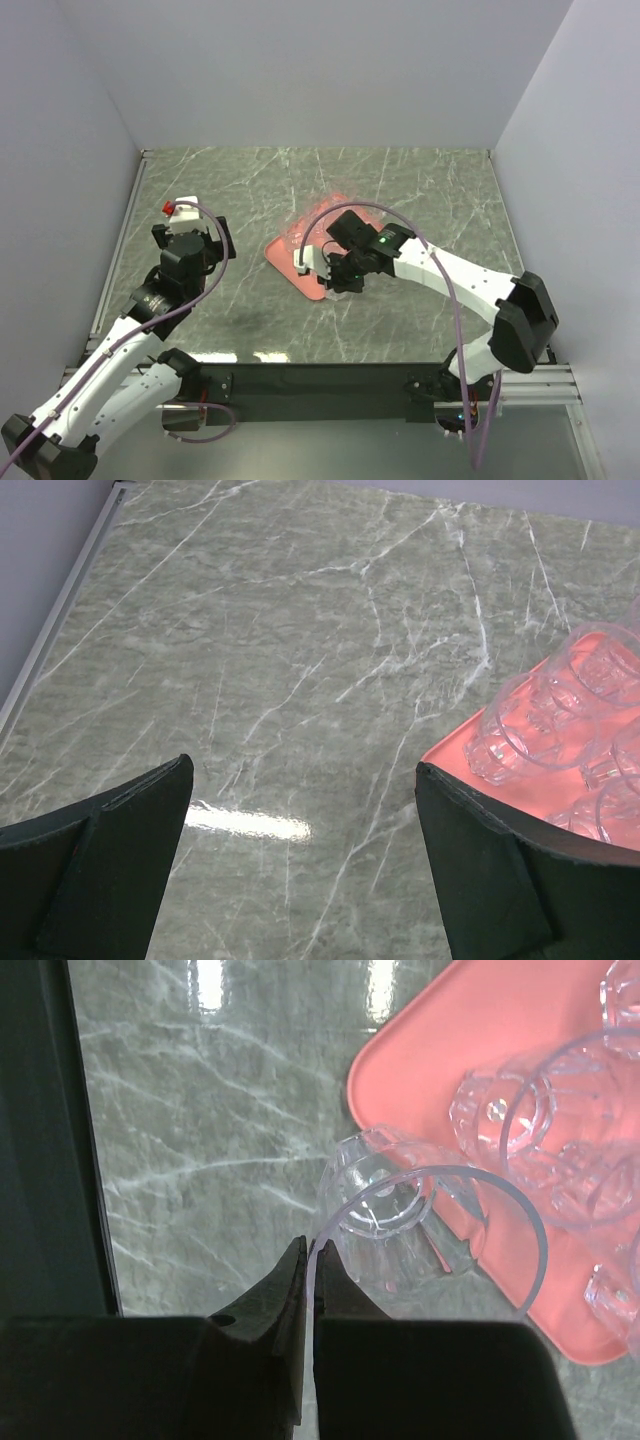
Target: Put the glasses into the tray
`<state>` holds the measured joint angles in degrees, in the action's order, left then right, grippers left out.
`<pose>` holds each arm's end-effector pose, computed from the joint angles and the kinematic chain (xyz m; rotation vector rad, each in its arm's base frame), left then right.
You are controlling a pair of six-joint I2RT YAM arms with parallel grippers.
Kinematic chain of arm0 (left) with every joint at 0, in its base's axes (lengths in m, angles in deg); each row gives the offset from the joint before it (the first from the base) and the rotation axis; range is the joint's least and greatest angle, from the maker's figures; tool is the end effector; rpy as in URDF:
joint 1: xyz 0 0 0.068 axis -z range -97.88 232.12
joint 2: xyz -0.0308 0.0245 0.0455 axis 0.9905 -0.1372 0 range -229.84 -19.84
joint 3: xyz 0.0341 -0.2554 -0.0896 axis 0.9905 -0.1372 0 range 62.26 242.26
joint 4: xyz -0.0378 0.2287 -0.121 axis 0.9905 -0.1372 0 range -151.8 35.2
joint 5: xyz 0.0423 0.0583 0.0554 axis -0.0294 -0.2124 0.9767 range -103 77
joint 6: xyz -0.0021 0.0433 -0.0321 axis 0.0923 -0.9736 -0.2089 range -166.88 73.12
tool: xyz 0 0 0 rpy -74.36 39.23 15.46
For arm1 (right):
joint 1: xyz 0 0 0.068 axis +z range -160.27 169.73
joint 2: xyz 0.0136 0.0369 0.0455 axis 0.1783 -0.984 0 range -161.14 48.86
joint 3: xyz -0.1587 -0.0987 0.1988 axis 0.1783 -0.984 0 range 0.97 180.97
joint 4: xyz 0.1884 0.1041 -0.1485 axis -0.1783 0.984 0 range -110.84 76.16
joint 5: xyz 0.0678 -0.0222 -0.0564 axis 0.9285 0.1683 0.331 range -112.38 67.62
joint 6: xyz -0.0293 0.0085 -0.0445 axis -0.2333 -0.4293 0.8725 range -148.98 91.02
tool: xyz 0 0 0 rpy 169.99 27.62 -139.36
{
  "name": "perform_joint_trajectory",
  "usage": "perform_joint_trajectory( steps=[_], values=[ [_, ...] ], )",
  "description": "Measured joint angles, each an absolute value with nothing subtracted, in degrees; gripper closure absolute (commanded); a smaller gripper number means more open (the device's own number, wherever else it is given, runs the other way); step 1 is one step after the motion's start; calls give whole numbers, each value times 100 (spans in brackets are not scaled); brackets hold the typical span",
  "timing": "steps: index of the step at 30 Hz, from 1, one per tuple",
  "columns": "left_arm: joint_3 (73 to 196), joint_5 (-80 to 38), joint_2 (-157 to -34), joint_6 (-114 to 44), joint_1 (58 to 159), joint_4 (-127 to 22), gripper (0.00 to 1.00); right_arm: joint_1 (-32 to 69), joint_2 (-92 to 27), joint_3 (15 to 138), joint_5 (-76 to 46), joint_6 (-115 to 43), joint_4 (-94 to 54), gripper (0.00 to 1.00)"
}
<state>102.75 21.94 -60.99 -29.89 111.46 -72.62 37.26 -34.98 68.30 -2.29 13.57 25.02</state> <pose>0.1537 -0.0630 0.3117 -0.2106 1.8215 0.0109 0.1891 0.2247 0.2688 -1.9449 1.7801 0.4943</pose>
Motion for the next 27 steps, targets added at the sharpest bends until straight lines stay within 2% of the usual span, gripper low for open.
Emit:
perform_joint_trajectory(
  steps=[14, 27],
  values=[
    [10275, 2187, -6092, -2989, 11117, -7264, 1, 3782, -4449, 7464, -1096, 1083, 2478, 100],
    [10275, 2183, -6042, -2989, 11117, -7262, 2, 3785, -4881, 7908, -1210, 974, 2516, 100]
  ],
)
